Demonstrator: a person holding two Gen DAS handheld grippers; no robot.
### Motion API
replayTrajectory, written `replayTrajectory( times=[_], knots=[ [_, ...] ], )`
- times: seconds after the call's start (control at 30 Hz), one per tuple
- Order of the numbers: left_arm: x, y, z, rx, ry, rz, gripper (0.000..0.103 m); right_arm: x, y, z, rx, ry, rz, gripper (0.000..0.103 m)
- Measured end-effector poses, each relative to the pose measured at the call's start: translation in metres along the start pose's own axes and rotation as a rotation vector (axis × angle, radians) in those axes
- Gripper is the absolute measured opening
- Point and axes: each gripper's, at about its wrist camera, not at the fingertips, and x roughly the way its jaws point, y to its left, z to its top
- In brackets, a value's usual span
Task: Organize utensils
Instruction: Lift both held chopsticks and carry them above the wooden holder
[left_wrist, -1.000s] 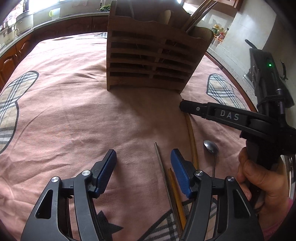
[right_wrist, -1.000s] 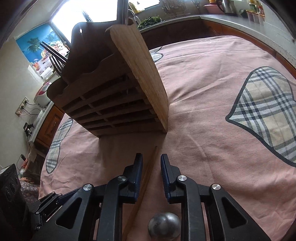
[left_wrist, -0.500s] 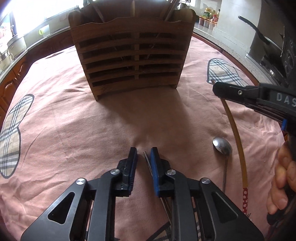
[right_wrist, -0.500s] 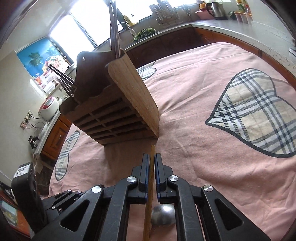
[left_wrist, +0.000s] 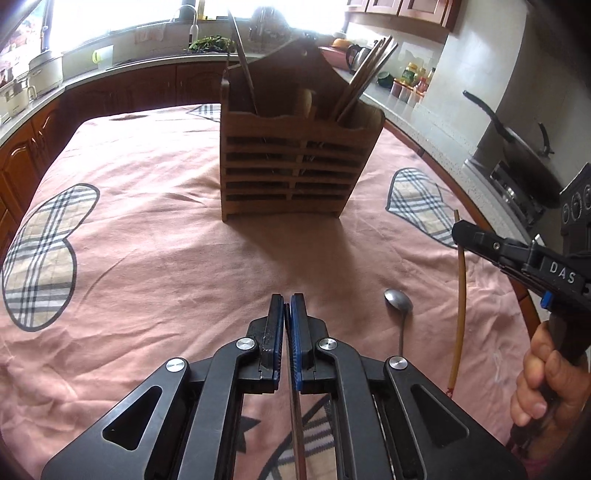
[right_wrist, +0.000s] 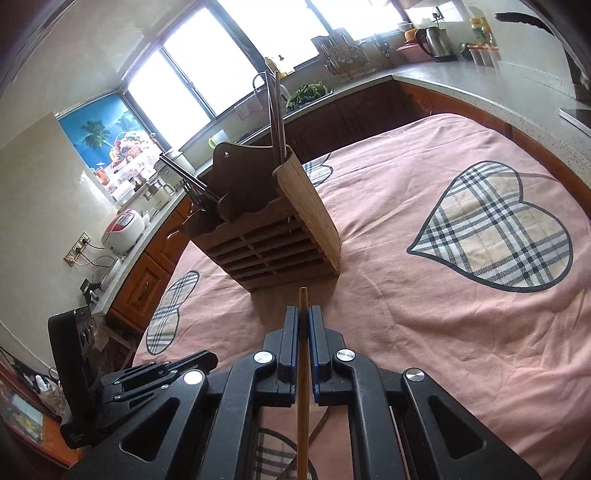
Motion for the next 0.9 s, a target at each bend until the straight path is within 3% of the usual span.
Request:
replayTrajectory(
  times=[0.43,0.9],
  knots=[
    [-0.080,0.012,-0.013,-0.050,-0.150,-0.045,0.003,-0.041,0.031,-0.009,-0.077,-0.068,0.017,0.005],
    [-0.139,0.026,-0.029,-0.101,-0.300,-0.006,0.003,-0.077,0.059,-0.029,-0.166,-0.136,0.034,0.005]
  ],
)
